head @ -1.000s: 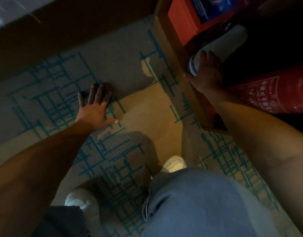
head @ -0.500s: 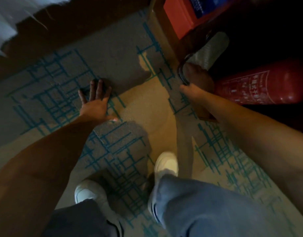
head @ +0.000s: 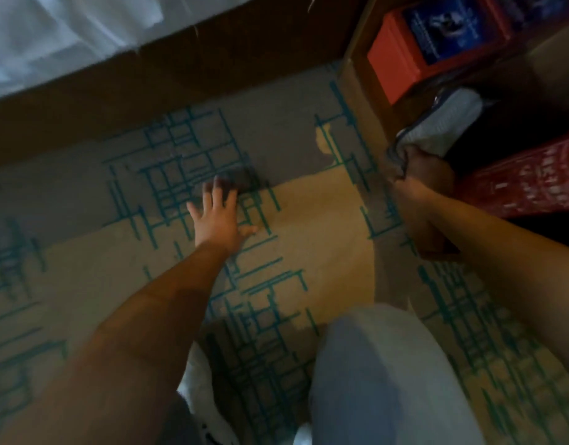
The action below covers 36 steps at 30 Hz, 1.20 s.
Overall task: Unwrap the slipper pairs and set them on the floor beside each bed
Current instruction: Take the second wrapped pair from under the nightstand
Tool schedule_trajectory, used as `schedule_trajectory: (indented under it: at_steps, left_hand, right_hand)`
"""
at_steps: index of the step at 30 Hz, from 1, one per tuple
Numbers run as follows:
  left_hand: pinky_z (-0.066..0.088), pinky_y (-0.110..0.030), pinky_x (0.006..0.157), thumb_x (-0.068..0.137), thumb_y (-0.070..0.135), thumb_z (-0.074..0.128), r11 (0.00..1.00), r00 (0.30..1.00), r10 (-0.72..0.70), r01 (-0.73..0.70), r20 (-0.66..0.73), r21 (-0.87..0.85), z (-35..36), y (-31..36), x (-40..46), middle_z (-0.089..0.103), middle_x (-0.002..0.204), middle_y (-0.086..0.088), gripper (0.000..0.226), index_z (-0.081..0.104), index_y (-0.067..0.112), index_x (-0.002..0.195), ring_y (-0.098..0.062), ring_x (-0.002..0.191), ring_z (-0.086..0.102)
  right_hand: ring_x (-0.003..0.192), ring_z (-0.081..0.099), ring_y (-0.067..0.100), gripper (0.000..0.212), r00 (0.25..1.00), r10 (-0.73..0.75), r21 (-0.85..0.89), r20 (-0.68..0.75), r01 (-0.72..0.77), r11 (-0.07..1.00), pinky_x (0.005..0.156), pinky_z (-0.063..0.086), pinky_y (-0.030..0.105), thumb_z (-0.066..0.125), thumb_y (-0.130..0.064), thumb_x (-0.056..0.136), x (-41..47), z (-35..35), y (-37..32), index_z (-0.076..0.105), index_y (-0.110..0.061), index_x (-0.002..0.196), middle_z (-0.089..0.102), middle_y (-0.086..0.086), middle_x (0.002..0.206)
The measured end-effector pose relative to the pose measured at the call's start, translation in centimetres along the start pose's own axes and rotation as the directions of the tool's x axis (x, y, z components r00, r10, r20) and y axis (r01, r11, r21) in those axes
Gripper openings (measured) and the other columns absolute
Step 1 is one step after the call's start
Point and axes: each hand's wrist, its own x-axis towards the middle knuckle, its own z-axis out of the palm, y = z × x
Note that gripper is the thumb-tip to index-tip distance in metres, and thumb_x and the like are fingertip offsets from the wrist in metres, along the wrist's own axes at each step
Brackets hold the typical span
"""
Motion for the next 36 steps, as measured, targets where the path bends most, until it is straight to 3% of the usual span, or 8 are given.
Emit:
schedule_trajectory:
  at_steps: [6, 10, 15, 19, 23, 27, 33, 36]
  left_hand:
    - [0.014, -0.075, 0.114, 0.076, 0.08, 0.059, 0.969, 0.951, -0.234, 0.245, 0.199, -0.028, 3.1, -3.8, -9.3, -0.02, 0.169, -0.005, 0.113, -0.002, 0.036, 0.161, -0.033, 0.157, -0.015]
    - [0.02, -0.055, 0.122, 0.085, 0.057, 0.071, 0.997, 0.916, -0.029, 0.057, 0.4, -0.058, -0.6, -5.3, -5.5, -0.006, 0.171, -0.012, 0.1, 0.014, 0.028, 0.162, -0.035, 0.158, -0.002]
    - [0.019, -0.063, 0.122, 0.078, 0.066, 0.07, 0.99, 0.969, -0.137, 0.129, 0.206, 0.051, -7.0, -10.2, -11.3, -0.003, 0.172, -0.002, 0.105, 0.012, 0.036, 0.161, -0.032, 0.158, 0.003]
    - [0.017, -0.062, 0.123, 0.079, 0.068, 0.067, 0.973, 0.97, -0.23, 0.228, 0.081, 0.022, -5.9, -13.1, -15.3, 0.003, 0.171, -0.003, 0.102, 0.016, 0.033, 0.16, -0.031, 0.158, 0.005]
    - [0.012, -0.065, 0.123, 0.081, 0.069, 0.065, 0.958, 0.958, -0.281, 0.284, 0.055, -0.039, -3.6, -16.5, -13.9, -0.006, 0.172, -0.002, 0.104, 0.009, 0.033, 0.162, -0.032, 0.158, -0.002]
    - [0.01, -0.073, 0.118, 0.079, 0.072, 0.063, 0.935, 0.937, -0.349, 0.349, 0.005, -0.059, -0.8, -18.5, -11.2, -0.016, 0.17, -0.007, 0.113, -0.005, 0.033, 0.161, -0.036, 0.157, -0.01]
    - [0.016, -0.077, 0.113, 0.081, 0.075, 0.059, 0.939, 0.925, -0.31, 0.335, 0.222, -0.085, 1.1, -19.2, -10.5, -0.025, 0.168, -0.008, 0.112, -0.013, 0.038, 0.158, -0.038, 0.156, -0.017]
    - [0.036, -0.064, 0.113, 0.083, 0.058, 0.071, 0.965, 0.93, -0.23, 0.257, 0.288, -0.059, -1.1, -21.6, -9.5, -0.006, 0.17, -0.01, 0.101, 0.011, 0.035, 0.161, -0.036, 0.157, 0.005]
  right_hand:
    - [0.116, 0.061, 0.041, 0.057, 0.997, -0.076, 0.041, 0.024, 0.075, 0.996, 0.095, 0.049, 0.043, 0.067, -0.026, 0.087, -1.8, -0.4, -0.1, 0.049, -0.023, 0.141, 0.064, 0.019, 0.131]
    - [0.116, 0.059, 0.044, 0.053, 0.998, -0.068, 0.079, -0.005, 0.068, 0.995, 0.097, 0.046, 0.045, 0.069, -0.025, 0.088, -1.9, -0.2, 0.6, 0.054, -0.016, 0.138, 0.062, 0.023, 0.13]
    - [0.127, 0.051, 0.045, 0.047, 0.982, -0.129, 0.129, 0.138, 0.111, 0.985, 0.11, 0.038, 0.048, 0.063, -0.028, 0.096, -2.0, -2.0, -0.8, 0.052, -0.008, 0.138, 0.054, 0.026, 0.139]
    - [0.121, 0.058, 0.041, 0.044, 0.967, -0.116, 0.107, 0.228, 0.093, 0.99, 0.103, 0.047, 0.046, 0.063, -0.028, 0.096, -2.2, -2.7, -0.6, 0.057, -0.008, 0.135, 0.06, 0.025, 0.132]
    - [0.108, 0.063, 0.046, 0.04, 0.986, -0.156, 0.035, 0.066, 0.154, 0.987, 0.089, 0.051, 0.047, 0.06, -0.018, 0.095, -4.8, -3.3, -5.2, 0.054, -0.008, 0.133, 0.065, 0.028, 0.117]
    - [0.095, 0.065, 0.053, 0.064, 0.962, -0.184, 0.104, -0.201, 0.208, 0.973, 0.079, 0.054, 0.053, 0.069, -0.005, 0.082, -8.8, -2.6, -10.9, 0.043, -0.014, 0.139, 0.065, 0.033, 0.109]
    - [0.093, 0.067, 0.05, 0.079, 0.906, -0.388, 0.045, -0.167, 0.4, 0.915, 0.079, 0.055, 0.051, 0.066, 0.0, 0.076, -14.2, -5.5, -18.8, 0.038, -0.02, 0.147, 0.066, 0.027, 0.12]
    - [0.102, 0.067, 0.043, 0.072, 0.799, -0.591, 0.107, -0.116, 0.601, 0.792, 0.084, 0.055, 0.046, 0.063, -0.002, 0.082, -15.8, -7.0, -22.6, 0.039, -0.023, 0.147, 0.065, 0.018, 0.13]
